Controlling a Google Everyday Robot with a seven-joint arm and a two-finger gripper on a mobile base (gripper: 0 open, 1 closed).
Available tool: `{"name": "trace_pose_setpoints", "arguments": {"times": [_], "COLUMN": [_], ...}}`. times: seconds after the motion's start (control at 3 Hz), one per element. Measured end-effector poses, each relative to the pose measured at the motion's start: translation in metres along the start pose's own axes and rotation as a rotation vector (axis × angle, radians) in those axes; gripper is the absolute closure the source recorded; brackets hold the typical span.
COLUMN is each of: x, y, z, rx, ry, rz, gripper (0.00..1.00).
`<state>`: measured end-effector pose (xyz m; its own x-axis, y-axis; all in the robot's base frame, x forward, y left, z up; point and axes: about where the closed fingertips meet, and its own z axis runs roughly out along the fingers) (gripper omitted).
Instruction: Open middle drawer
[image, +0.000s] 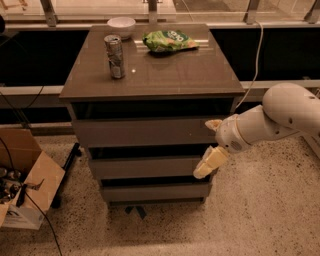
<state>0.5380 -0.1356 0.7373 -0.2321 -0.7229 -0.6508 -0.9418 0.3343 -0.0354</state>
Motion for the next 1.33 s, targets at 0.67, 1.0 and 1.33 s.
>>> {"name": "trace_pose_setpoints", "arguments": {"times": [0.67, 1.0, 1.33], "x": [0.031, 0.041, 0.064], "y": [-0.019, -0.026, -0.047], "z": [0.044, 0.054, 0.078], "rx": [-0.024, 0.013, 0.042], "ry": [-0.018, 0.020, 0.067], "rz": [0.050, 0.075, 0.075], "gripper": [0.00, 0.00, 0.00]}}
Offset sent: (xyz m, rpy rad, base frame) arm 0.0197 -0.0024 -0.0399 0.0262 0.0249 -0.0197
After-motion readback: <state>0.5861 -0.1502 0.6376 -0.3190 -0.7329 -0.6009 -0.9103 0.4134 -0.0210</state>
